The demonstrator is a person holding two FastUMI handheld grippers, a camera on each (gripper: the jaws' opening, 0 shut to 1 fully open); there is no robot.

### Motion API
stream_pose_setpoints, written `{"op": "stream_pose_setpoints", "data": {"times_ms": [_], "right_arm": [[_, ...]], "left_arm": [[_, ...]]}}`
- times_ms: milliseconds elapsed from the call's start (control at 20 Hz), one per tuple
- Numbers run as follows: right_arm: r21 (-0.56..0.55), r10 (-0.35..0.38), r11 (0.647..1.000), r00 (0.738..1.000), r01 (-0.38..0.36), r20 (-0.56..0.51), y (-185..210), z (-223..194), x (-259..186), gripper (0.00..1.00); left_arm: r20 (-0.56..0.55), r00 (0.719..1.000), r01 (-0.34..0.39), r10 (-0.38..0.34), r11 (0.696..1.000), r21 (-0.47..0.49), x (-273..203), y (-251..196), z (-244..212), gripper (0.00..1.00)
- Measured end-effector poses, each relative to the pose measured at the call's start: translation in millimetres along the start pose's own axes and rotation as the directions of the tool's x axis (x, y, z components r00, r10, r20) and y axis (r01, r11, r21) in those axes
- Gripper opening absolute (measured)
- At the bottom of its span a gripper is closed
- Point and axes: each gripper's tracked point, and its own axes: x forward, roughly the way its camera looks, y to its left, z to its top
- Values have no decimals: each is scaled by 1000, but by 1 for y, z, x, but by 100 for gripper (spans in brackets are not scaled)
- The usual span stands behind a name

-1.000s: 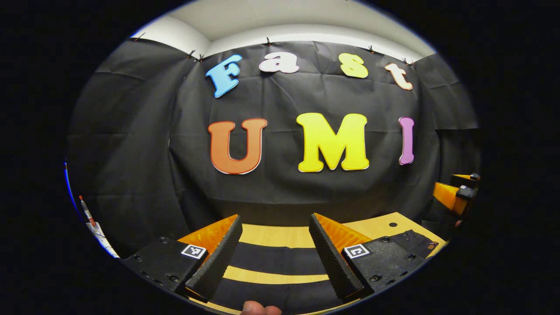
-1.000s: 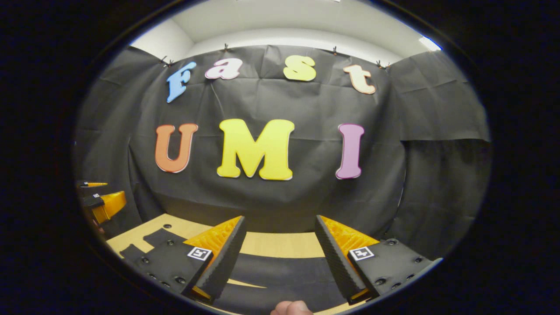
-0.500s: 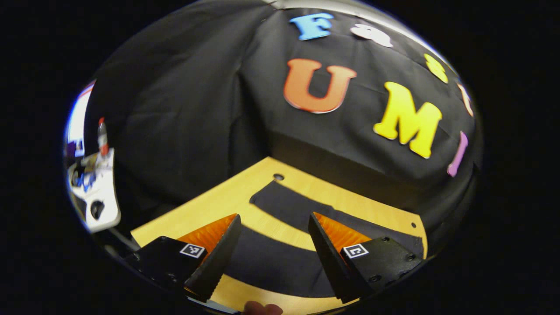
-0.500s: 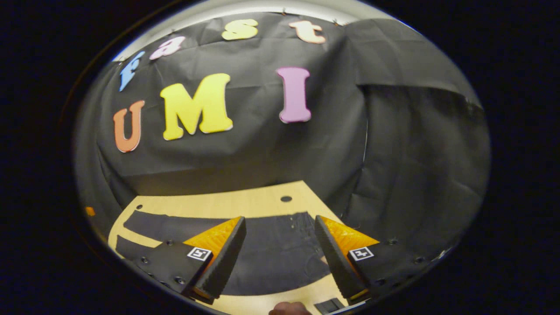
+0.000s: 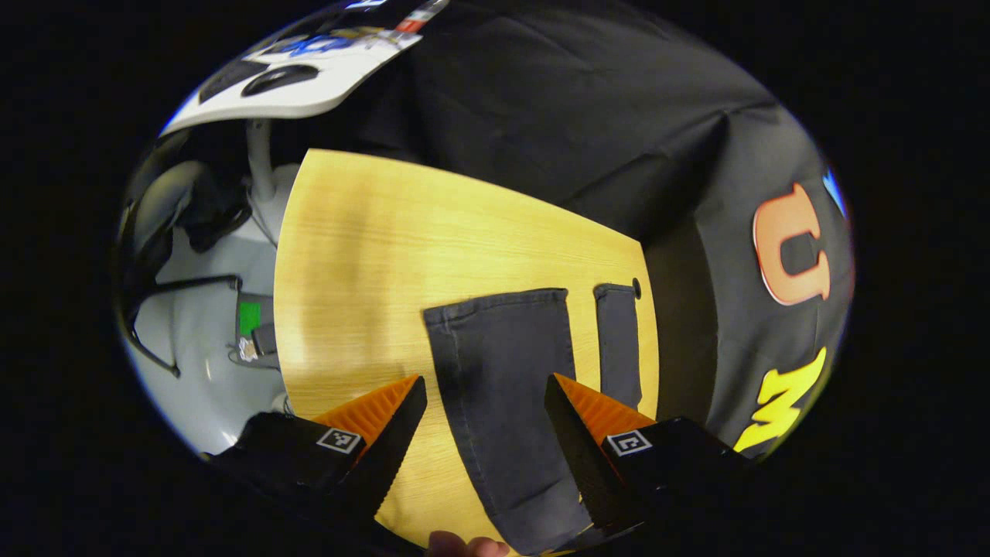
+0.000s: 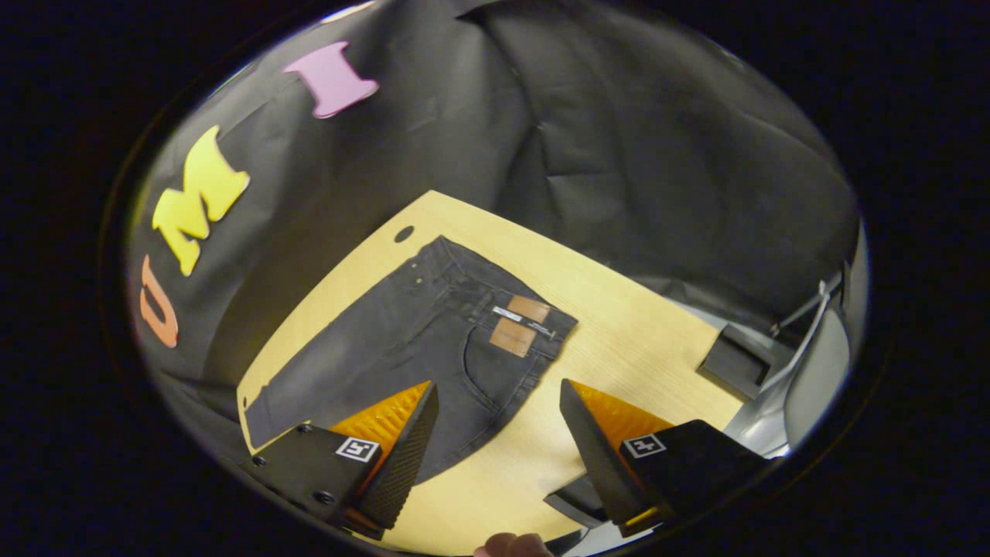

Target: Grasp the waist and the cuffs of the jeans and fold them to make the two legs overlap; first hold the waist and fold one-third of the jeans toward the cuffs, then hold the cuffs and fold the remaining one-third in the same direction to finish folding.

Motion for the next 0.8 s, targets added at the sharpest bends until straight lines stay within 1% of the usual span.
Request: {"op": "stream_pose_setpoints", "data": {"times_ms": [50, 150, 250, 300, 450, 550, 600, 650, 750, 800], "right_arm": [[32, 1, 999, 1000, -1, -10, -3, 2, 6, 98], [59, -7, 998, 1000, 9, -24, -4, 4, 18, 98], [47, -19, 999, 999, 21, -43, -1, 2, 27, 98], [44, -20, 999, 999, 22, -48, 0, 1, 31, 98], [56, -28, 998, 998, 31, -59, 4, 2, 40, 98], [68, -52, 996, 996, 56, -66, -1, 2, 49, 98], [76, -68, 994, 995, 73, -66, -5, 3, 51, 92], [80, -82, 993, 995, 87, -63, -9, 4, 54, 92], [75, -89, 993, 995, 92, -51, -11, 8, 59, 93], [70, -93, 993, 995, 96, -42, -11, 12, 60, 95]], "left_arm": [[-9, 1000, -16, 16, 999, -41, 4, 4, 1, 99], [-11, 999, -34, 33, 993, -117, 6, 6, 8, 99], [5, 999, -43, 45, 986, -160, 15, 8, 20, 99], [8, 999, -31, 33, 984, -175, 18, 5, 23, 99], [5, 1000, -30, 31, 988, -152, 28, 0, 26, 99], [1, 1000, -26, 26, 992, -123, 35, -8, 27, 99], [-2, 1000, -29, 29, 994, -107, 38, -11, 26, 99], [-4, 1000, -28, 28, 996, -90, 42, -14, 25, 99], [-6, 1000, -16, 16, 998, -68, 48, -20, 24, 99], [-5, 1000, -6, 6, 998, -61, 52, -25, 24, 99]]}}
